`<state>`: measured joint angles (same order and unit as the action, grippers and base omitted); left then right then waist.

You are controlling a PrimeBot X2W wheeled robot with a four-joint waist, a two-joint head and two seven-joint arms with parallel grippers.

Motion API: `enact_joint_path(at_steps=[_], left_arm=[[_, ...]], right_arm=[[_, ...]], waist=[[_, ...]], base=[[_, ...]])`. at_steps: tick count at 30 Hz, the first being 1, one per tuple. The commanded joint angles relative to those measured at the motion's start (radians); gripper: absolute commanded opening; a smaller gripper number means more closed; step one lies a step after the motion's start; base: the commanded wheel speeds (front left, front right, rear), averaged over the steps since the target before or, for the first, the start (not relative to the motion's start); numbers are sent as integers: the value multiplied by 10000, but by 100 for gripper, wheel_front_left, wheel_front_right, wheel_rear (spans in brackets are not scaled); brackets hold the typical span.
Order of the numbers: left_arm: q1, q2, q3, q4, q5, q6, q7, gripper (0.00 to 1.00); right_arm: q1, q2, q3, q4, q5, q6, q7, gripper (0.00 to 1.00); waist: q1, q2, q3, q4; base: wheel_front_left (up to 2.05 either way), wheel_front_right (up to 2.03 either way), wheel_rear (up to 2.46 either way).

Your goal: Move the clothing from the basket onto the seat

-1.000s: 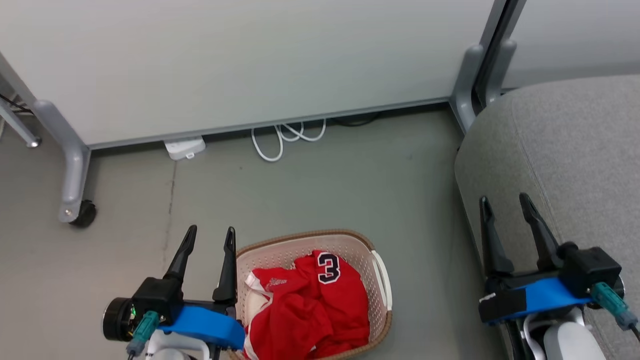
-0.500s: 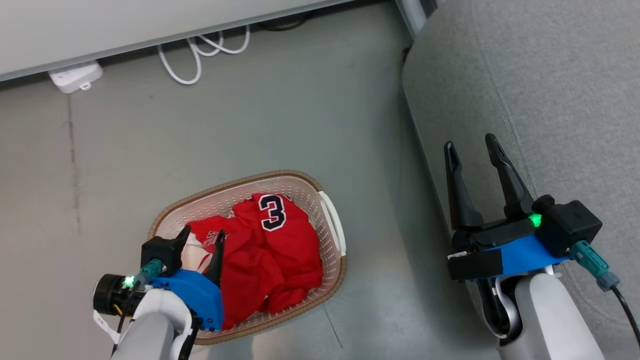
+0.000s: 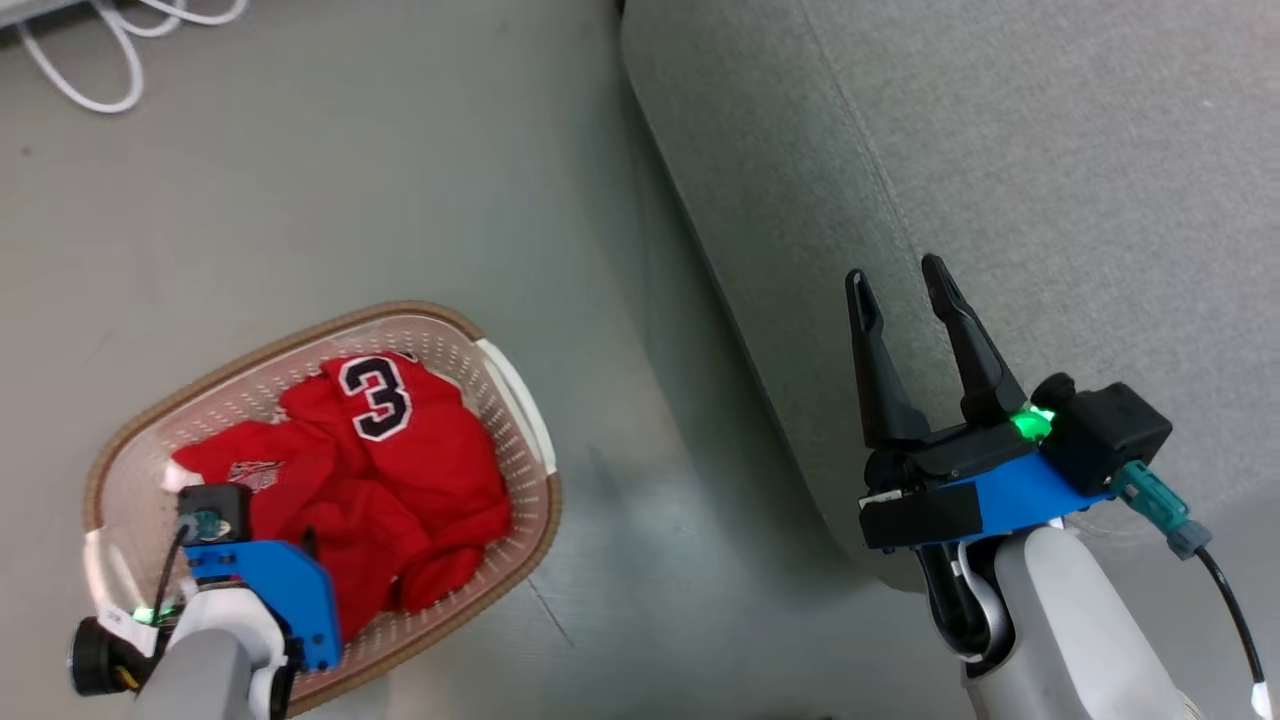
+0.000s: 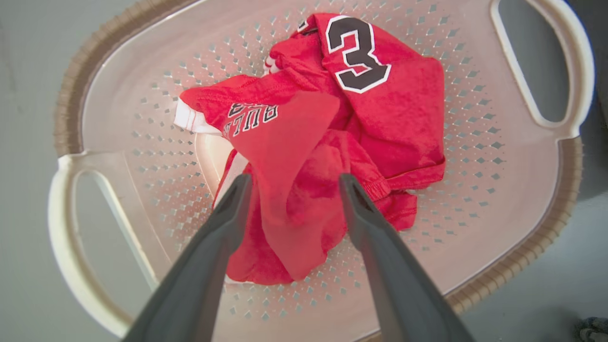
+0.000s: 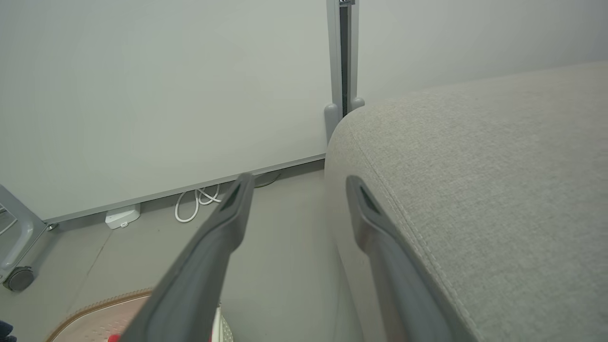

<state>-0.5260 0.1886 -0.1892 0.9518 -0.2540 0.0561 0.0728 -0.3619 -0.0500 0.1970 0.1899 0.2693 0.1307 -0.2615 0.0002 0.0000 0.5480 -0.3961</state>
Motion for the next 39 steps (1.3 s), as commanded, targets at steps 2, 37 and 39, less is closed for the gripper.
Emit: enact_joint_path(at_steps=[2,37,39], left_arm=[[-175,231,136,223,-68,217,237,100],[-907,-600,-161,1279,-685,19,-209,0],[-953,-767,-280,1354,-692,-119,-379,0]], right_arm=[[-186,-7,55,-94,147,-1,-39,100],[-60,-13,28,318,-619,-1,-30,100],[71,-13,-21,555,-916,-1,-30,100]], waist=[[-2,0,421,-439],[-2,0,-650,596],[-2,0,-1118,878]], base=[[0,0,0],[0,0,0],[0,0,0]])
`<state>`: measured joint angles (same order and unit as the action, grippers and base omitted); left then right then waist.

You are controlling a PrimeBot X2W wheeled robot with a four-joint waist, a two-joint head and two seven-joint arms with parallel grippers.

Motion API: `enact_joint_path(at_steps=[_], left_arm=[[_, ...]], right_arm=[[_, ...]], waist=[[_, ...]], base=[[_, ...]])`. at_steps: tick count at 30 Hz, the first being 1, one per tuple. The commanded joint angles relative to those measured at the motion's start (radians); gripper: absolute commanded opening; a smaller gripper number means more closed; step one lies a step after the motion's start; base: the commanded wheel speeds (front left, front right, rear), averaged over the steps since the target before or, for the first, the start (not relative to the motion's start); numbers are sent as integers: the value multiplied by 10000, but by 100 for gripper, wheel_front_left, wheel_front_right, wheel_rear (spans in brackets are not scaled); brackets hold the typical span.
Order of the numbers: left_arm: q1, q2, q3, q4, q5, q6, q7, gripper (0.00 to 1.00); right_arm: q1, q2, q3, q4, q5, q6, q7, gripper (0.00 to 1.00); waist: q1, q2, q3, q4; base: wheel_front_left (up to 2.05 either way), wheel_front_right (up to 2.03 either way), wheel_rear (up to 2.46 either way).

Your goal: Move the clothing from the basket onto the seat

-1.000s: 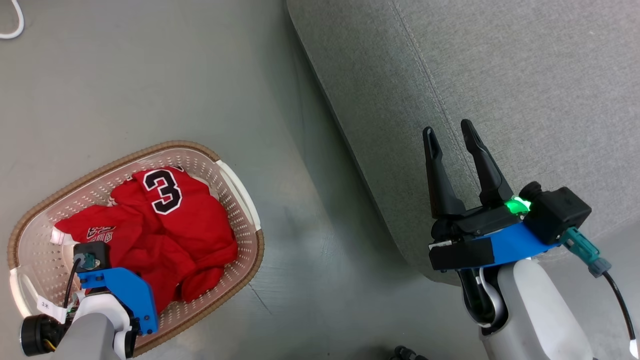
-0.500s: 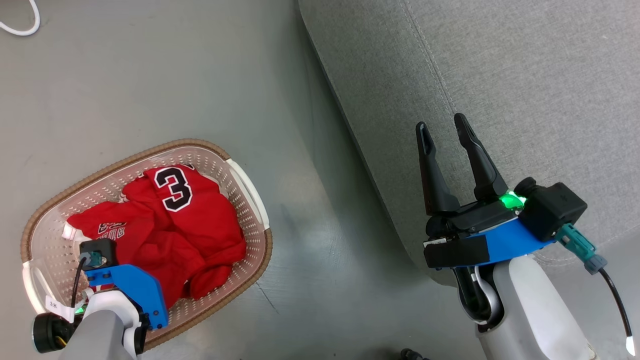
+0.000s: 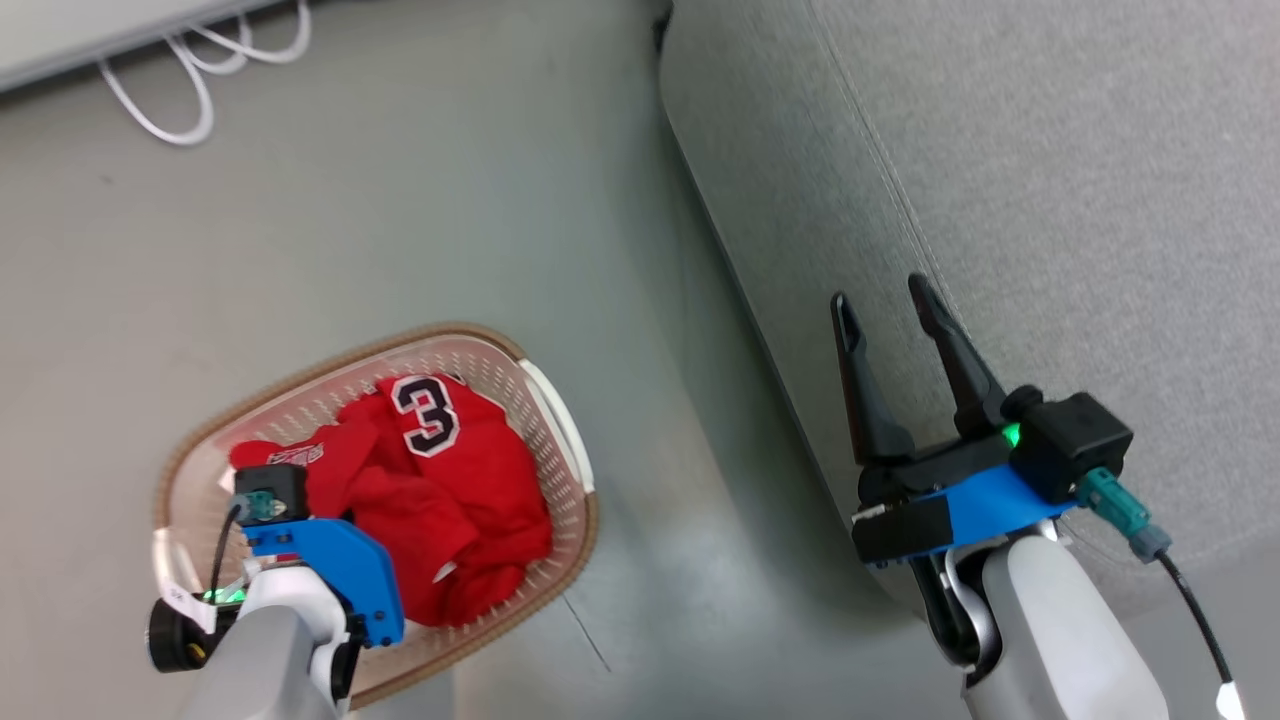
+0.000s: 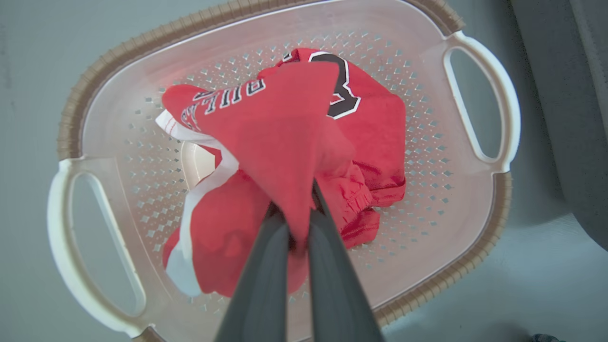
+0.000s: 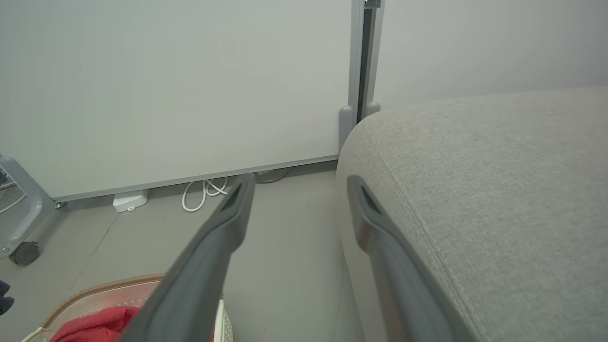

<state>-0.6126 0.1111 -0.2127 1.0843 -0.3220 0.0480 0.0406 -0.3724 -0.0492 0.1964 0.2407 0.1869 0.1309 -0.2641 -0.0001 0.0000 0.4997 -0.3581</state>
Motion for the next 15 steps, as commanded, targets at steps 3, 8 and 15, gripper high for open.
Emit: enact_joint_path(at_steps=[3,8,15], left_arm=[[-159,-252,-192,170,-76,-264,-363,0],[-198,-508,-747,375,51,-632,-799,0],[-162,-604,-1917,-163,-624,-1225,-963,0]], right_arm=[[366,-21,-99,370,-436,-3,61,100],[870,-25,-287,573,-787,-3,375,100],[1914,-22,-326,465,-981,-3,959,100]], waist=[[1,0,-1402,925],[1,0,-2678,1557],[1,0,-4269,2304]], base=[[0,0,0],[0,0,0],[0,0,0]])
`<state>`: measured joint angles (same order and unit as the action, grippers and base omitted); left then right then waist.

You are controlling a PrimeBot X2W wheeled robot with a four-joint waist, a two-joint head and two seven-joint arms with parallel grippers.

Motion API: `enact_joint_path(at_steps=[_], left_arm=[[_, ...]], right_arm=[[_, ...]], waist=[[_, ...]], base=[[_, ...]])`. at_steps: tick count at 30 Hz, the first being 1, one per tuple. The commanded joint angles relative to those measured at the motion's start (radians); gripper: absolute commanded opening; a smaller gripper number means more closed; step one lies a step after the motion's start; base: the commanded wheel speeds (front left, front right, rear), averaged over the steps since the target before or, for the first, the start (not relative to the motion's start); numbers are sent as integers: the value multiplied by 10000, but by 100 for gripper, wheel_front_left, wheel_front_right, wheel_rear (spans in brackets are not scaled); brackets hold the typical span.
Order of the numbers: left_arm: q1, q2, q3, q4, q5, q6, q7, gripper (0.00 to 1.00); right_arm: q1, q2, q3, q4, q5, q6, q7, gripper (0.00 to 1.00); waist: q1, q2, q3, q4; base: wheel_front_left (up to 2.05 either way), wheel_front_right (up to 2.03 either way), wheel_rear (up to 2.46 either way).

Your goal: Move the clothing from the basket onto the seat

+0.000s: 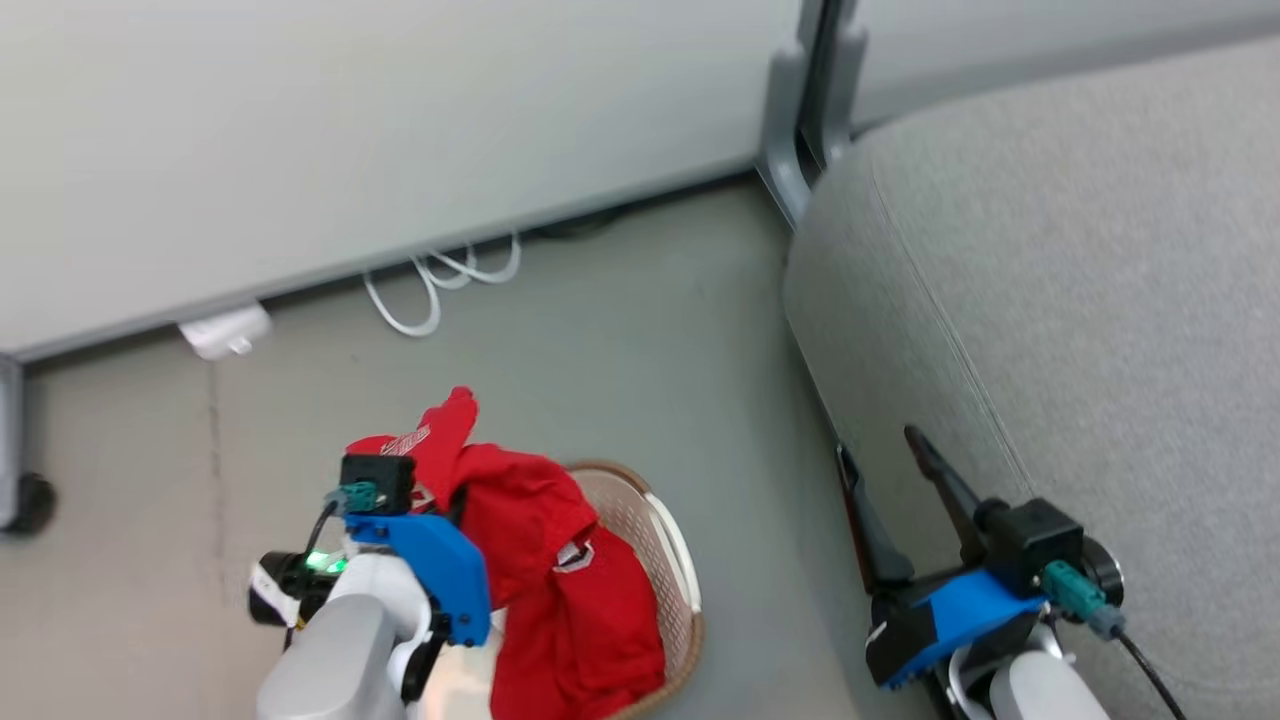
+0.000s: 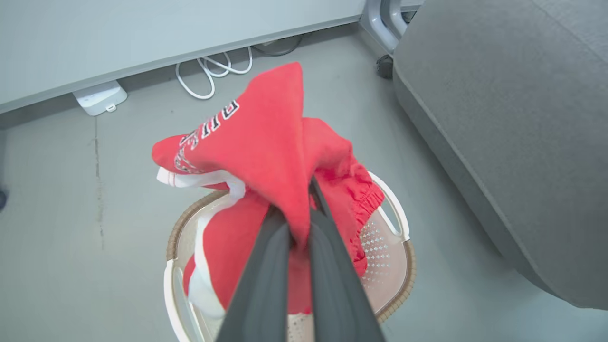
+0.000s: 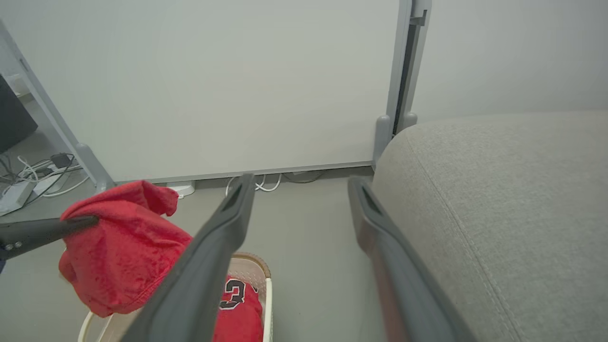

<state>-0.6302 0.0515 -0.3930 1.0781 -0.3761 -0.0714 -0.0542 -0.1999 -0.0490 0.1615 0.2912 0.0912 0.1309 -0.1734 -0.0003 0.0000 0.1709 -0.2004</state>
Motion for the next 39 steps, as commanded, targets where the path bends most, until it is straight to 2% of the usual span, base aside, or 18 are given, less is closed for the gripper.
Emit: enact_joint_path(at_steps=[1,4,10,20,28,39], left_arm=[[45,-9,-327,-295,-332,-51,13,0],[111,3,-1036,-905,-1054,-11,140,0],[-332,4,-2295,-2101,-2224,414,247,0],[-1114,2,-3861,-3138,-3444,954,153,0],[-1774,3,-4745,-3216,-4187,1260,24,0],[-2191,1,-5459,-2905,-4872,1274,-293,0]], right_arm=[[328,-26,69,-87,-4,-3,132,100],[711,-24,151,-245,41,-3,338,100],[1077,-24,439,-648,75,-3,661,100],[1249,-24,845,-963,145,-3,952,100],[1348,-24,1017,-1066,221,-3,1043,100],[868,-21,1214,-1064,272,-1,1162,100]], waist=[[3,0,-1144,794],[3,0,-1636,1006],[3,0,-2037,1249],[3,0,-2330,1276],[3,0,-2326,1146],[3,0,-2170,1161]], base=[[0,0,0],[0,0,0],[0,0,0],[0,0,0],[0,0,0],[0,0,0]])
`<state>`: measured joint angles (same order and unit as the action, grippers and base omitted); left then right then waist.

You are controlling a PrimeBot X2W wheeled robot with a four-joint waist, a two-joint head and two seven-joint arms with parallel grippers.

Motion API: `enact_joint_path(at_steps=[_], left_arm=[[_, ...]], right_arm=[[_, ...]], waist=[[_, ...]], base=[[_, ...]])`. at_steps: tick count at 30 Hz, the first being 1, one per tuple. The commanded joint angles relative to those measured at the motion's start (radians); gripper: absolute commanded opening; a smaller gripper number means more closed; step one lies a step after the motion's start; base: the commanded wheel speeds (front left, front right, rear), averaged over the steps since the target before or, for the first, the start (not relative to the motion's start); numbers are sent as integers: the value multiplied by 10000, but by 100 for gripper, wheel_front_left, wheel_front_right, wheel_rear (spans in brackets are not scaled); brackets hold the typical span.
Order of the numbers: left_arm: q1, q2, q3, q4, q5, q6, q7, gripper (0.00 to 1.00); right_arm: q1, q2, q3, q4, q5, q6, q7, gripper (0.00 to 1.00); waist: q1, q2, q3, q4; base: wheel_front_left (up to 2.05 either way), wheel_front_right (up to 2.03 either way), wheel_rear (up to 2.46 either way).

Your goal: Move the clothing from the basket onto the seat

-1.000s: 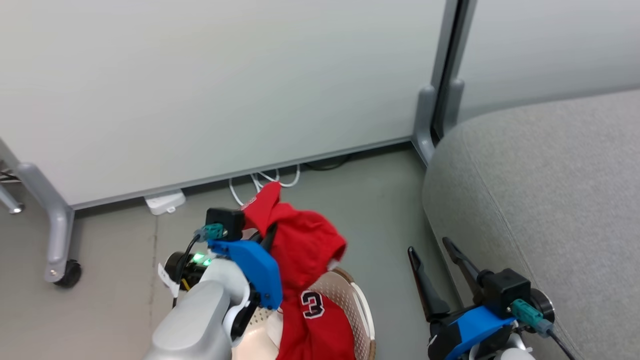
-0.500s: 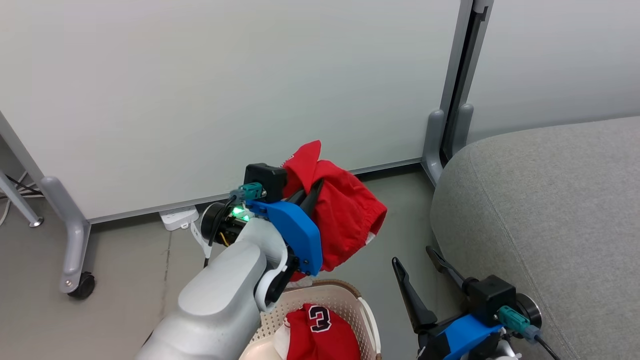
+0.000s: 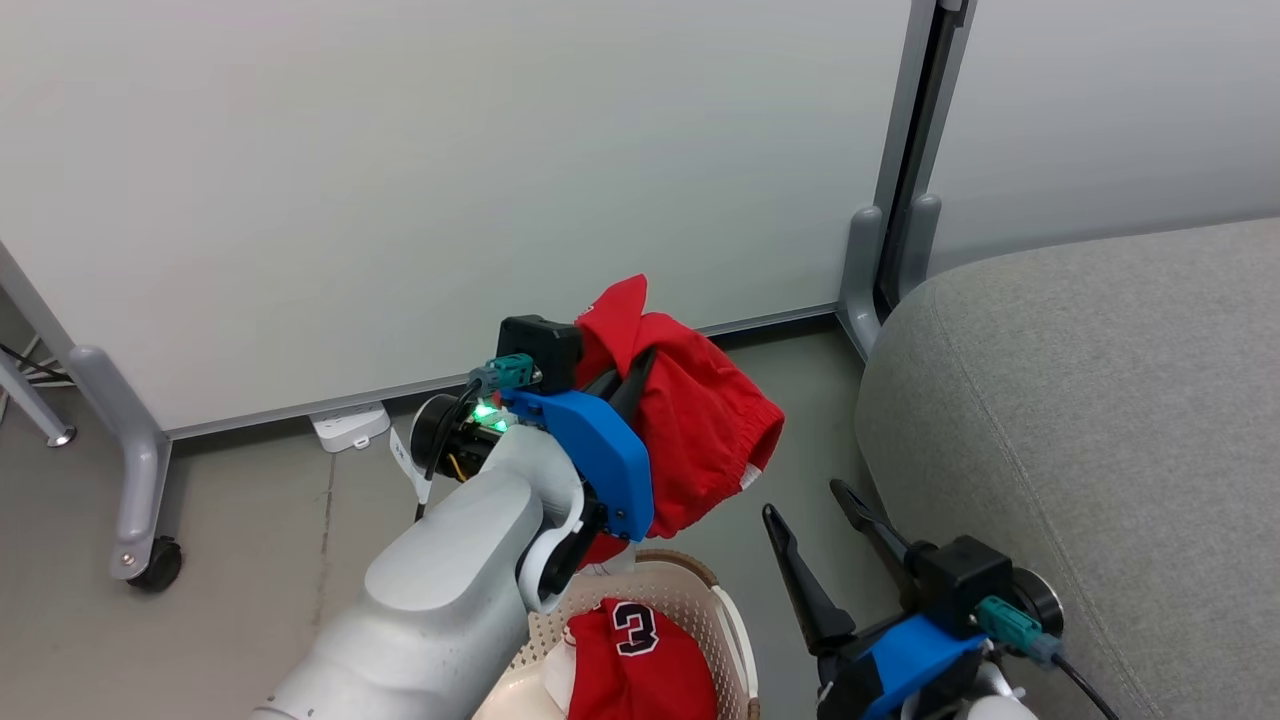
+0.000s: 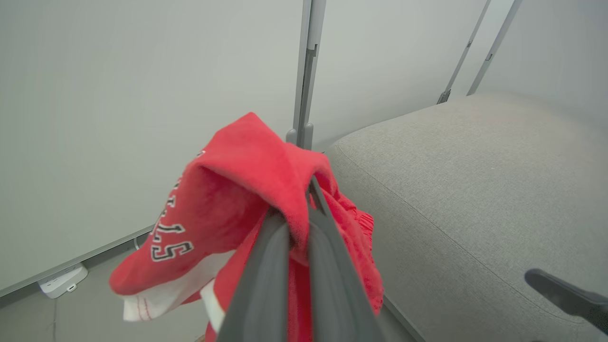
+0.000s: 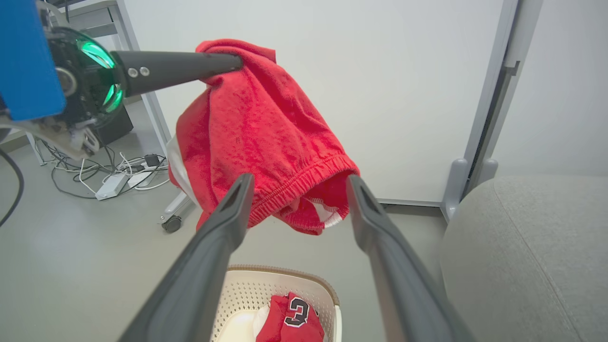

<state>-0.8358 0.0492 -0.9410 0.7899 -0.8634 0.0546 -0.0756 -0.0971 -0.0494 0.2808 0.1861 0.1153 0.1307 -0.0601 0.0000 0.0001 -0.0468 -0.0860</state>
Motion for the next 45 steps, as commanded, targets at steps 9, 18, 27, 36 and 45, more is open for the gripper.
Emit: enact_joint_path(at_steps=[9,18,27,36,45], left_arm=[[-371,26,-681,-209,-604,128,-239,0],[-576,26,-1495,-668,-1135,245,-324,0],[-722,21,-2226,-1183,-1708,369,-428,0],[-775,24,-2794,-1640,-2273,398,-512,0],[-894,21,-3089,-1475,-2421,331,-799,0]], right_arm=[[-1633,-19,931,1120,531,-1,134,100],[-3060,-20,1583,3106,1262,-1,-276,100],[-3859,-20,1918,4442,1505,-1,-646,100],[-4436,-19,1967,5439,1401,-1,-673,100],[-4485,-20,2164,5901,1505,-1,-753,0]], waist=[[0,-1,99,190],[0,-1,112,479],[0,-1,117,720],[0,-1,77,855],[0,-1,-27,860]], base=[[0,0,0],[0,0,0],[0,0,0],[0,0,0],[0,0,0]])
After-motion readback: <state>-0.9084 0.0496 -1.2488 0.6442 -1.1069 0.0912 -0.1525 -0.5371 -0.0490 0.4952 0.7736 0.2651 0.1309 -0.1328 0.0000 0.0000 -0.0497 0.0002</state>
